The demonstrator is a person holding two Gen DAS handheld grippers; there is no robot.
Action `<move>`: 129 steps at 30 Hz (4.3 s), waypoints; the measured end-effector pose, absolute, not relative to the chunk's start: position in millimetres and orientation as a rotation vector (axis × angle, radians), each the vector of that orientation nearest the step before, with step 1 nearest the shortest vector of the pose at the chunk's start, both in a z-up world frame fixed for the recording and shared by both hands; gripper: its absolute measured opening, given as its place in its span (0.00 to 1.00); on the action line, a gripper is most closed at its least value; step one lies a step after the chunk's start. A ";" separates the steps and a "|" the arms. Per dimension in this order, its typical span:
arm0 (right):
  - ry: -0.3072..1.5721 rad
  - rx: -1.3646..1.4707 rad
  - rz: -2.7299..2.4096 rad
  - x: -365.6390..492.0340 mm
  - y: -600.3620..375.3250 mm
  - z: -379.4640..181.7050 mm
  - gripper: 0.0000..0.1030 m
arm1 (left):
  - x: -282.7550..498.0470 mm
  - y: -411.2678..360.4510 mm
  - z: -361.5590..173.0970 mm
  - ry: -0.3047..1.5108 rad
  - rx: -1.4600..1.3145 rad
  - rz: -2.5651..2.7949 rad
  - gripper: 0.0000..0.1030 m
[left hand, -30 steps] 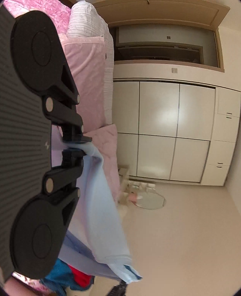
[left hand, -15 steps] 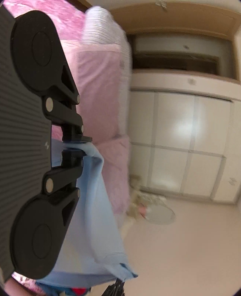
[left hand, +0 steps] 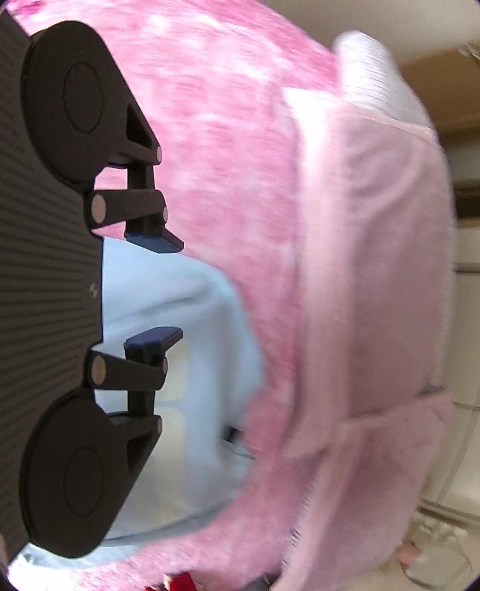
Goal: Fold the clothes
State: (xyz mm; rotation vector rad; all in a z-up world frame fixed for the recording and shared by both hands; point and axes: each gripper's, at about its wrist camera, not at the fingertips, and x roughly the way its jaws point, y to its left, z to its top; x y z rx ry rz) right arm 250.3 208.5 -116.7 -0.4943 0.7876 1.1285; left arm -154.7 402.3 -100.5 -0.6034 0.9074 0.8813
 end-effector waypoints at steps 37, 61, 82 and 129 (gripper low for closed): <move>1.003 -0.291 0.324 386.6 -46.1 -157.0 0.77 | -246.9 300.1 -159.2 1.002 -0.834 1.030 0.42; 1.193 -0.375 0.734 177.2 55.8 -167.8 0.77 | -368.2 363.4 -241.3 0.865 -1.040 1.177 0.02; 1.197 -0.124 0.616 142.1 -11.8 -163.4 0.77 | -347.0 390.6 -240.5 0.940 -0.908 0.856 0.29; 1.248 -0.154 0.893 103.4 -82.5 -270.4 0.09 | -336.8 206.0 -303.5 0.881 -1.131 0.830 0.01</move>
